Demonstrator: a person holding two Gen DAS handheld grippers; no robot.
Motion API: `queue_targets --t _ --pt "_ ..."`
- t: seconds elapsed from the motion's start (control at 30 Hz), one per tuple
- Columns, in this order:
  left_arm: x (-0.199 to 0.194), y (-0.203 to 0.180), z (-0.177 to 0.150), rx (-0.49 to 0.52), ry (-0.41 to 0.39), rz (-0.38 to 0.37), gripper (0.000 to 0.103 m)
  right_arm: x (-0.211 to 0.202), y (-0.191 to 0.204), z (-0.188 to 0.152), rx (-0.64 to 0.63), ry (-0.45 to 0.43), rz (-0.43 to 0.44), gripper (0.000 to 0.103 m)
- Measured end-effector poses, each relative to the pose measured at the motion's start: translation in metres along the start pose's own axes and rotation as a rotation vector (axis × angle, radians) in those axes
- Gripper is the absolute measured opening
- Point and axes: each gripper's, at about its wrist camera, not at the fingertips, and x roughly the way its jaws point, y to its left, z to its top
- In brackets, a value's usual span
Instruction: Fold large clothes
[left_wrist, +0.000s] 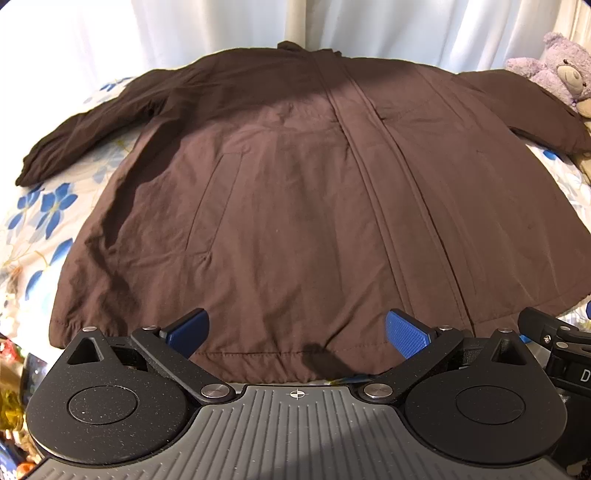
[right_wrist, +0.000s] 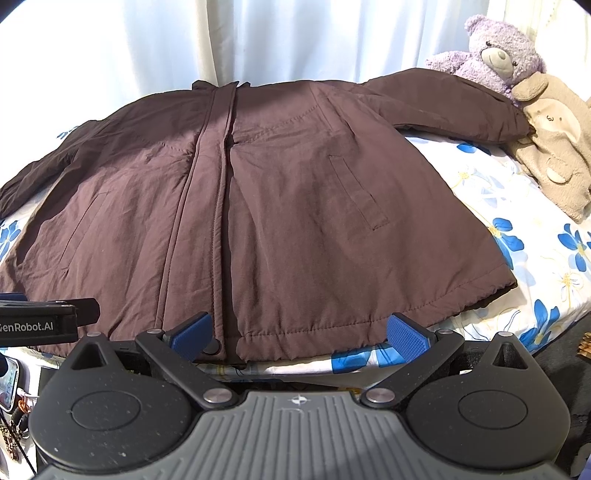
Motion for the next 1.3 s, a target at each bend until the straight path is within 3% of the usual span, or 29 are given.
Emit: queue_targets --t 0.17,0.27,0.33,0.43,0.5,0.63,0.8,0.93,1.1,1.17,1.2,1.27,1.3 --pt "0.004 0.001 0.006 -0.009 0.009 -0.01 0.103 0.003 -0.004 0.003 0.015 -0.011 0.034 0.101" --pt "0.005 0.001 0.015 -0.014 0.004 -0.03 0.103 0.004 -0.012 0.008 0.048 -0.061 0.079 0.101" --pt "0.006 0.0 0.024 -0.023 -0.005 -0.048 0.103 0.005 -0.022 0.013 0.091 -0.14 0.119 0.101" --pt "0.01 0.001 0.04 -0.064 -0.017 -0.092 0.103 0.006 -0.046 0.022 0.156 -0.328 0.227 0.101" --pt "0.016 0.004 0.052 -0.111 -0.024 -0.135 0.103 0.014 -0.063 0.035 0.207 -0.391 0.251 0.101" --pt "0.034 -0.002 0.083 -0.146 -0.051 -0.133 0.103 0.044 -0.119 0.075 0.397 -0.462 0.317 0.101" --pt "0.07 -0.013 0.12 -0.177 -0.057 -0.109 0.103 0.108 -0.231 0.125 0.734 -0.526 0.239 0.1" --pt "0.103 -0.011 0.143 -0.243 -0.015 -0.108 0.103 0.173 -0.319 0.142 0.987 -0.513 0.188 0.071" --pt "0.125 0.0 0.159 -0.331 0.011 -0.088 0.103 0.239 -0.383 0.158 1.191 -0.504 0.114 0.072" --pt "0.128 0.009 0.163 -0.363 0.006 -0.073 0.103 0.254 -0.394 0.162 1.237 -0.526 0.156 0.068" --pt "0.128 0.014 0.164 -0.378 0.0 -0.062 0.103 0.26 -0.394 0.164 1.264 -0.513 0.183 0.058" --pt "0.127 0.022 0.168 -0.403 -0.015 -0.037 0.103 0.266 -0.394 0.175 1.273 -0.492 0.196 0.016" --pt "0.125 0.026 0.171 -0.414 -0.026 -0.03 0.103 0.26 -0.388 0.182 1.245 -0.503 0.181 0.012"
